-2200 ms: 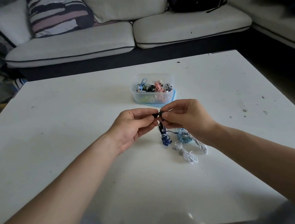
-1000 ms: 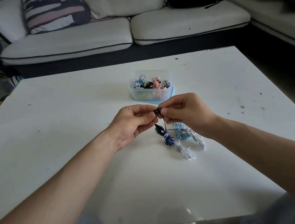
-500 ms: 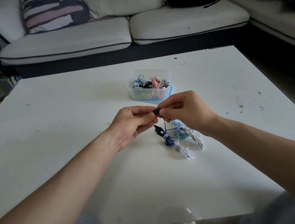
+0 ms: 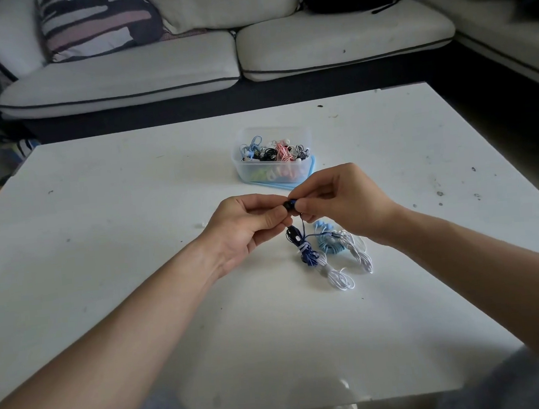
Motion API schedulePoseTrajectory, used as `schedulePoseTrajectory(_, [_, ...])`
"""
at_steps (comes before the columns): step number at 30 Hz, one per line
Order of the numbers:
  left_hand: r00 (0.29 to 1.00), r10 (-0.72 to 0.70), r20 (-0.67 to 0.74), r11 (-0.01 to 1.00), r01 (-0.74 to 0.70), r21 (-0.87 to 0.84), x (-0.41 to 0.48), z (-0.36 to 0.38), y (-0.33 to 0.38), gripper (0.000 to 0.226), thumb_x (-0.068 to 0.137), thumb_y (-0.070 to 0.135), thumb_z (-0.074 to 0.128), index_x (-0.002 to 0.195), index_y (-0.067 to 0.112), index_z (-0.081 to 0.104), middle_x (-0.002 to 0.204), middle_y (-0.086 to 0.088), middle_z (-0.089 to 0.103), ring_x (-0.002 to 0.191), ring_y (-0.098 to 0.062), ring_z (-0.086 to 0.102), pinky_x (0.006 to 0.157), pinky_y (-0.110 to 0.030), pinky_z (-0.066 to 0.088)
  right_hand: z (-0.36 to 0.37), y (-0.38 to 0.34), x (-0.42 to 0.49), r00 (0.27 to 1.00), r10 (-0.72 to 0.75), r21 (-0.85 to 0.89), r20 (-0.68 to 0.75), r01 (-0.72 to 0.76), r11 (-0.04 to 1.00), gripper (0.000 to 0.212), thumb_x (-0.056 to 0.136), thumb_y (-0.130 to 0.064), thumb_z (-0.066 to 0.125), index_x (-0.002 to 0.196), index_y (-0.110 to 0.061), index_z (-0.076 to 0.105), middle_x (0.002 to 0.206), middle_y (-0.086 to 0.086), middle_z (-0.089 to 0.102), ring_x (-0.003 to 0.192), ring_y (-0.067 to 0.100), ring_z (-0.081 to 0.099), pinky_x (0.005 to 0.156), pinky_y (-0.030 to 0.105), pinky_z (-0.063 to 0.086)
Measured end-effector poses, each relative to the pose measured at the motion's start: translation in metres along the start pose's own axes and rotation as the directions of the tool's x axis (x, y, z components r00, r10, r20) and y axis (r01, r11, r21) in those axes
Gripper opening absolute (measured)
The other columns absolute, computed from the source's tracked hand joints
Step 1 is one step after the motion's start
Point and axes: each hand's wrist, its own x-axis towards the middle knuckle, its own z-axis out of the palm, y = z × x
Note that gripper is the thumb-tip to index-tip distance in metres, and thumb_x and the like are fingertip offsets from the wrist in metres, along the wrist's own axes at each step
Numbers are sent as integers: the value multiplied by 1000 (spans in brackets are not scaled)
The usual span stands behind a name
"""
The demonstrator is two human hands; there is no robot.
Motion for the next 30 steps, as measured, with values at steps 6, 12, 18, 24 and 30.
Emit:
schedulePoseTrajectory(6, [1000,12,1,998,-12,57,1,-3,-1,16,80,-5,67,93,6,69,75,-8,73,67,-15,71,66,-21,58,3,2,-1,1000,21,62,-3,-21,998,14,86,5,71,88,-8,75,69,8,73,63,15,67,68,24,57])
schedulePoseTrajectory(12, [999,42,10,989,-43,145,2,-6,-1,15,79,-2,69,87,10,70,75,-5,72,67,-16,69,65,-22,56,6,1,-2,1000,20,29,-9,-20,999,13,86,5,71,89,-7,75,66,6,73,59,12,66,63,20,54])
schedulePoseTrajectory(18, [999,34,28,995,-36,88,3,-7,1,15,82,-3,66,90,9,69,74,-5,73,65,-13,69,62,-21,56,4,2,-1,999,20,102,29,-23,994,15,89,5,67,90,-8,75,76,11,75,70,17,69,73,30,60])
schedulePoseTrajectory(24, [999,50,17,993,-52,111,3,-6,-2,14,84,-3,66,90,9,70,76,-6,73,66,-14,70,64,-21,56,4,3,-1,999,31,107,18,-33,994,15,88,6,68,89,-8,74,76,16,75,70,21,70,73,31,61])
schedulePoseTrajectory(30, [997,74,30,982,-78,170,5,-9,-3,14,83,-2,67,89,10,71,78,-7,73,69,-16,70,65,-22,56,6,4,-2,999,44,84,5,-45,995,15,87,7,69,88,-8,73,73,13,75,65,18,70,67,26,58])
